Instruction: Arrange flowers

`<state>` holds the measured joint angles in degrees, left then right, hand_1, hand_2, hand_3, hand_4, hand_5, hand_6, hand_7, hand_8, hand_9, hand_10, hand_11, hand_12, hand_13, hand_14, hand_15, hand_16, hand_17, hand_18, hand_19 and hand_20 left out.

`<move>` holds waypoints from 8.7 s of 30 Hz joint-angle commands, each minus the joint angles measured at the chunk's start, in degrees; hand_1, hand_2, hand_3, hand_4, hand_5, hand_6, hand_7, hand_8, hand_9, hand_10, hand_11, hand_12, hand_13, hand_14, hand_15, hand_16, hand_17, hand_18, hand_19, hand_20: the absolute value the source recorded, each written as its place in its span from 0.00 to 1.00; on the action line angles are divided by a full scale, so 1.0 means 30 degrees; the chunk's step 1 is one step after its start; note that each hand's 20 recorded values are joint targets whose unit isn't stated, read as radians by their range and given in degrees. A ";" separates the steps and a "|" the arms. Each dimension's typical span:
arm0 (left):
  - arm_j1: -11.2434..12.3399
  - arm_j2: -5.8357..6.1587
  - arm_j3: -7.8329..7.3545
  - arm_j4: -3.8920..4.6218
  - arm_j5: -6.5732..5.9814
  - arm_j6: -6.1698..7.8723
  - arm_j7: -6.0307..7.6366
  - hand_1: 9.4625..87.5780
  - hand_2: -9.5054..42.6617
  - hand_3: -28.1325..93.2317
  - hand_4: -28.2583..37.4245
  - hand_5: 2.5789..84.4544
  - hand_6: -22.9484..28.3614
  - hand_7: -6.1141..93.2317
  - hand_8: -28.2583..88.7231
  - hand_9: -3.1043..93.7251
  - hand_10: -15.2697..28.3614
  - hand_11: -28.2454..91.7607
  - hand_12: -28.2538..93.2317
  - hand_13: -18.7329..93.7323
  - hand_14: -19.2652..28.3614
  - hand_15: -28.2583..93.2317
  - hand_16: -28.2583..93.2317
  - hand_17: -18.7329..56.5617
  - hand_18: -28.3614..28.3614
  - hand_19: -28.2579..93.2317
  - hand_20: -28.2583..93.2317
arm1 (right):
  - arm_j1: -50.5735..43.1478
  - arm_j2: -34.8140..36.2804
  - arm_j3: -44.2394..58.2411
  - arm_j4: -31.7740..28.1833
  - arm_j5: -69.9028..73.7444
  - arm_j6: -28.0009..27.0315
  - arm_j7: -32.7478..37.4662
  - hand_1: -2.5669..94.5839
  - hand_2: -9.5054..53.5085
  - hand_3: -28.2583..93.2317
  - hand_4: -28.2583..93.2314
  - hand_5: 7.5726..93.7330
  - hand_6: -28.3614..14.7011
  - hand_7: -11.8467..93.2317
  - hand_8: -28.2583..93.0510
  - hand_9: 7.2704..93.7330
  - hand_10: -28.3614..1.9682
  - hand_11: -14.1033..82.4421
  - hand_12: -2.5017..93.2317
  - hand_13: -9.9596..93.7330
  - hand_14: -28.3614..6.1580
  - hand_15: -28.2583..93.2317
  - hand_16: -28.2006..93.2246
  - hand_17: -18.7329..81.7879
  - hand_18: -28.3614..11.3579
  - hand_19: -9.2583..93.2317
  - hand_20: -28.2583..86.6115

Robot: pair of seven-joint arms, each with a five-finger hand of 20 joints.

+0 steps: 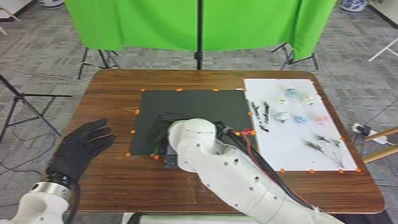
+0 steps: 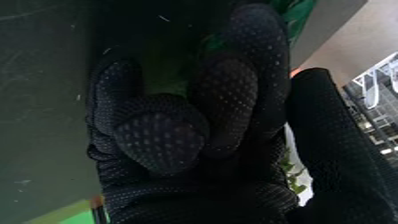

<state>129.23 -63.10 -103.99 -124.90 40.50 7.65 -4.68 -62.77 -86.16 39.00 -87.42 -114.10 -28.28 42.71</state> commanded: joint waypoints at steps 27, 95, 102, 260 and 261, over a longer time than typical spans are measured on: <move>0.0536 -0.0210 0.0068 0.0040 0.0043 0.0100 0.0637 0.30 0.20 0.83 0.00 0.44 0.54 0.43 0.08 0.41 0.70 0.59 0.30 0.44 0.77 0.69 0.15 0.19 0.90 0.76 0.18 | 0.0315 0.0602 -0.0044 0.1109 -0.2146 0.1481 -0.1874 0.33 0.31 0.81 0.01 0.90 0.65 0.61 0.10 1.00 0.62 0.62 0.23 1.00 0.64 0.70 0.46 0.59 0.19 0.99 0.33; 0.2554 -0.1127 -0.0836 -0.0698 -0.0166 0.0392 0.2330 0.30 0.22 0.82 0.00 0.43 0.54 0.40 0.10 0.40 0.69 0.55 0.31 0.43 0.76 0.65 0.17 0.18 0.90 0.75 0.21 | -1.7685 1.5778 1.9553 -0.9218 -0.1775 0.1666 0.0217 0.29 0.00 0.78 0.00 0.54 0.54 0.51 0.08 0.57 0.43 0.70 0.35 0.63 0.47 0.82 0.40 0.46 0.21 0.90 0.52; 0.2472 -0.1141 -0.0801 -0.0642 -0.0182 0.0442 0.2314 0.30 0.22 0.82 0.00 0.43 0.54 0.40 0.10 0.40 0.69 0.55 0.31 0.43 0.76 0.65 0.17 0.18 0.90 0.75 0.21 | -1.8056 1.5886 1.8799 -0.8535 -0.2722 0.3876 -0.1090 0.45 0.00 0.78 0.00 0.67 0.64 0.55 0.13 0.72 0.55 0.70 0.36 0.73 0.55 0.81 0.43 0.51 0.23 0.93 0.53; 0.1976 -0.1264 -0.0449 -0.0345 0.0034 0.0359 0.1594 0.30 0.22 0.83 0.00 0.44 0.54 0.41 0.10 0.40 0.70 0.55 0.31 0.43 0.77 0.65 0.16 0.18 0.90 0.75 0.20 | -0.1369 1.1384 0.4427 -0.3897 -0.6255 0.3604 -0.0586 0.21 0.07 0.83 0.00 0.78 0.62 0.47 0.10 0.88 0.57 0.65 0.37 0.84 0.57 0.83 0.47 0.57 0.16 1.00 0.60; 0.1952 -0.1264 -0.0450 -0.0339 0.0056 0.0378 0.1563 0.30 0.23 0.83 0.00 0.44 0.54 0.41 0.10 0.40 0.69 0.55 0.31 0.43 0.77 0.65 0.16 0.18 0.90 0.75 0.20 | -0.1262 1.1464 0.4251 -0.3697 -0.6345 0.3447 -0.0618 0.21 0.06 0.83 0.00 0.78 0.63 0.47 0.10 0.88 0.58 0.66 0.37 0.85 0.57 0.83 0.46 0.57 0.16 1.00 0.60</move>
<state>134.50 -66.28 -105.20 -125.93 40.46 8.53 0.30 -69.60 -54.69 54.29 -101.44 -132.77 -14.07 39.79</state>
